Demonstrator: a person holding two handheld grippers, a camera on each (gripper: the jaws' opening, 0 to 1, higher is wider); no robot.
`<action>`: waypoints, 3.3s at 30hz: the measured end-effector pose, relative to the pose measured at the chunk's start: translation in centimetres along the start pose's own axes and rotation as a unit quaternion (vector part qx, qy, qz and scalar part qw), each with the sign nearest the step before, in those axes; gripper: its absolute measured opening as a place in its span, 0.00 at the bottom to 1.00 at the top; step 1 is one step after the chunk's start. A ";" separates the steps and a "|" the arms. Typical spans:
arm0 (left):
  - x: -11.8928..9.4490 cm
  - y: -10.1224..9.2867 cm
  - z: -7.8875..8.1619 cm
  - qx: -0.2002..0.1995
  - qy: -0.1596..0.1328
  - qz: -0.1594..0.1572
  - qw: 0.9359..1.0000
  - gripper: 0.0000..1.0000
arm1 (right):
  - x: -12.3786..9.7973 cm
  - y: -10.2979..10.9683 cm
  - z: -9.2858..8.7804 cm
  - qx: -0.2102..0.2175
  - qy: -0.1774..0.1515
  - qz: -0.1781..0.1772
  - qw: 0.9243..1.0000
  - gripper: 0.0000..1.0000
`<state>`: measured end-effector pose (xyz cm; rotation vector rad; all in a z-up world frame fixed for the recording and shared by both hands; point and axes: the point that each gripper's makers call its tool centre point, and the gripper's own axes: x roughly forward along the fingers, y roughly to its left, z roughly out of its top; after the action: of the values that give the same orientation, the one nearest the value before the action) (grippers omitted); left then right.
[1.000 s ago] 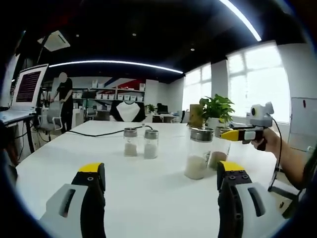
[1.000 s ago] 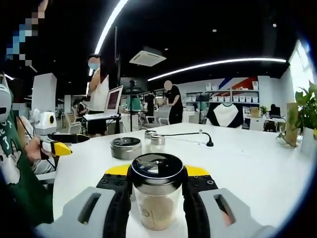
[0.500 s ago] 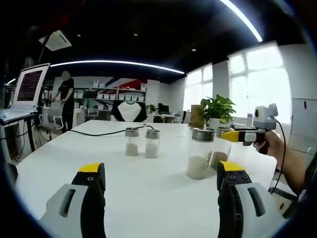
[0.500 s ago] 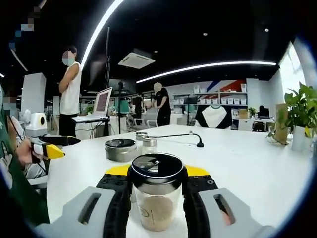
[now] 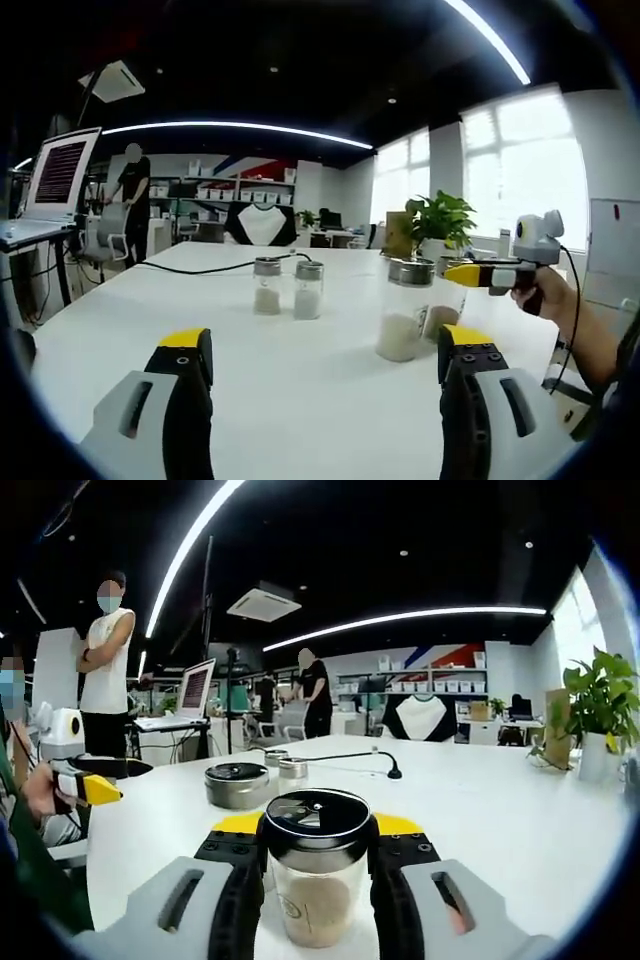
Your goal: Rotate the seasoning bottle until the label or dispensing opening points toward the visible target arrow and the bottle remains upright within the marked orientation range
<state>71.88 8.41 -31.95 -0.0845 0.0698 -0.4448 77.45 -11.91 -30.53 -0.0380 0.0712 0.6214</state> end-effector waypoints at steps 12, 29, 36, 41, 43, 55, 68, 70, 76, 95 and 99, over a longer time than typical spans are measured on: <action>-0.2 0.2 0.2 0.002 -0.003 0.003 1.000 0.99 | -0.1 -1.2 0.2 0.079 0.004 -0.007 0.997 0.68; -0.4 0.6 0.5 0.001 -0.006 0.006 1.000 0.98 | -1.0 -0.8 1.9 0.040 0.011 0.117 0.992 0.63; -0.3 0.4 0.3 0.002 -0.005 0.005 1.000 0.98 | -1.3 0.5 1.5 0.026 0.021 0.199 0.979 0.64; -0.5 0.1 1.0 -0.002 -0.013 -0.011 1.000 0.99 | -1.4 0.9 1.4 0.013 0.011 0.250 0.968 0.65; -0.6 0.6 0.9 0.002 -0.011 -0.001 1.000 0.99 | -1.5 1.0 1.6 0.007 -0.001 0.271 0.963 0.64; -0.5 -0.3 0.9 -0.005 -0.014 -0.013 1.000 0.98 | -1.3 0.0 1.6 0.061 -0.031 0.329 0.942 0.57; -0.5 -0.3 1.1 -0.005 -0.015 -0.012 1.000 0.98 | -1.0 1.2 1.2 0.047 -0.015 0.342 0.938 0.46; -0.5 -0.3 1.1 -0.004 -0.015 -0.012 1.000 0.98 | -1.1 1.3 1.2 0.040 -0.016 0.343 0.939 0.39; -0.5 -0.2 1.1 -0.003 -0.014 -0.010 1.000 0.98 | -1.1 1.8 1.1 0.033 -0.014 0.341 0.940 0.38; -0.4 -0.4 1.0 -0.003 -0.012 -0.012 1.000 0.98 | -0.9 1.6 1.1 0.027 -0.015 0.317 0.948 0.37; -0.4 -0.3 1.0 -0.004 -0.013 -0.011 1.000 0.98 | -0.9 1.5 1.0 0.028 -0.016 0.313 0.949 0.37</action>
<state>71.43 8.38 -30.95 -0.0980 0.0455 -0.4647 75.96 -11.16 -29.44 0.0524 0.0690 1.2551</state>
